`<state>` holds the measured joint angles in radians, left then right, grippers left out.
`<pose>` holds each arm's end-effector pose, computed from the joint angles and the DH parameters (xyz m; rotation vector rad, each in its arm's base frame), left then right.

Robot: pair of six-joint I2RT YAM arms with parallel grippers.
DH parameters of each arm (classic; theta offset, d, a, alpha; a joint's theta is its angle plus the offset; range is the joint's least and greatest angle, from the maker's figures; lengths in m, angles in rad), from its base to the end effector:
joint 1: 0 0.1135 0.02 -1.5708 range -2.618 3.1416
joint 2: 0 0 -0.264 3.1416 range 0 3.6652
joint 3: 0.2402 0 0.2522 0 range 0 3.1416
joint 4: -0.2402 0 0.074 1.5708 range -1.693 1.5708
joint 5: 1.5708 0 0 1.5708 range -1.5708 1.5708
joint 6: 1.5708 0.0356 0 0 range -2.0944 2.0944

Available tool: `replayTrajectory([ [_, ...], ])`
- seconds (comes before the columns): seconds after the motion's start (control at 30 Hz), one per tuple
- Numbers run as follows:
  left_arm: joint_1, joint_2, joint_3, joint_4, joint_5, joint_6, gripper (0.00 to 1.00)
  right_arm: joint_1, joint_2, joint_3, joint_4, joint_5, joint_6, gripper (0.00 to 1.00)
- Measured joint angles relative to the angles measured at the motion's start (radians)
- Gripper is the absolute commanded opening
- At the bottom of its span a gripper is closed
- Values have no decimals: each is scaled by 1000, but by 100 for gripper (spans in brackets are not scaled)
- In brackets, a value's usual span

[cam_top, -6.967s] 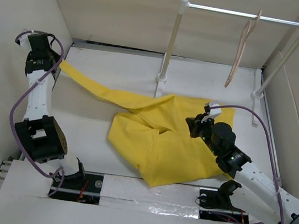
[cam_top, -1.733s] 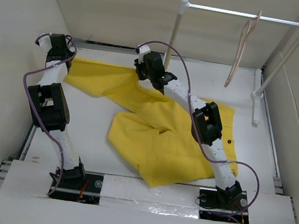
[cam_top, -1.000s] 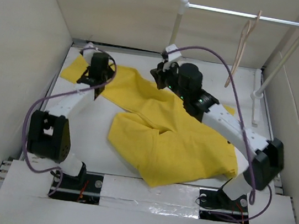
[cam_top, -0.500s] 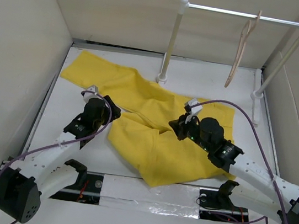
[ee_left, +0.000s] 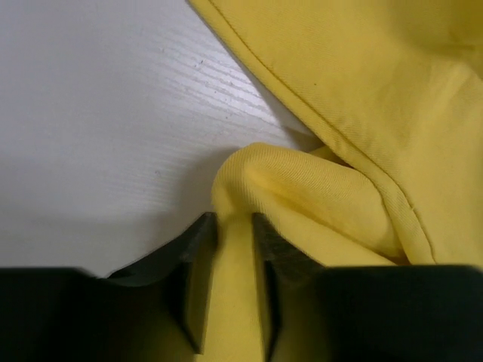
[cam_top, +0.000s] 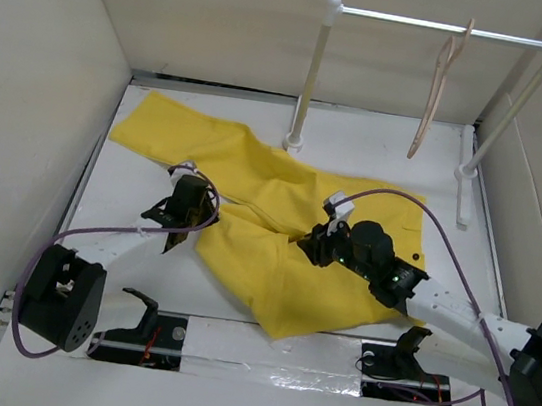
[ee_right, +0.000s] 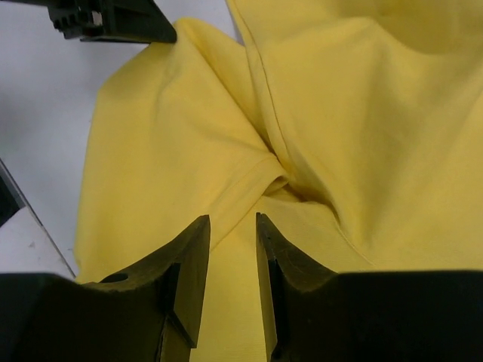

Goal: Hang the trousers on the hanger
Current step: Flatten out the trousers at the center of the board.

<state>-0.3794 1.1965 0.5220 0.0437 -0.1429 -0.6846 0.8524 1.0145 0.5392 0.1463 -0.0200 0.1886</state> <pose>0.2253 -0.0844 0.1887 -0.4186 2.1892 -0.4365 0.1506 0.1733 0.2435 -0.6540 1.8545 0.7165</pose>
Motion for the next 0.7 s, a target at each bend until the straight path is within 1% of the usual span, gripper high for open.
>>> replayTrajectory([
  [0.07,0,4,0,21,4,3,4,0,43,0,12,-4,3,33],
  [0.1,0,3,0,29,5,6,0,0,62,0,18,-4,6,31],
  [0.2,0,-24,0,32,7,7,0,4,114,0,40,11,21,27],
  [0.27,0,-70,3,16,8,7,0,6,152,0,63,40,43,21],
  [0.3,0,-103,6,2,9,7,0,6,176,0,72,57,55,20],
  [0.4,0,-213,49,-64,21,6,0,4,254,0,99,101,106,18],
  [0.5,-1,-317,132,-124,36,6,0,-7,318,-17,125,134,152,18],
  [0.6,-1,-408,195,-145,42,3,0,-19,358,-42,136,156,190,18],
  [0.7,0,-500,207,-147,57,-4,0,-36,381,-57,156,173,218,18],
])
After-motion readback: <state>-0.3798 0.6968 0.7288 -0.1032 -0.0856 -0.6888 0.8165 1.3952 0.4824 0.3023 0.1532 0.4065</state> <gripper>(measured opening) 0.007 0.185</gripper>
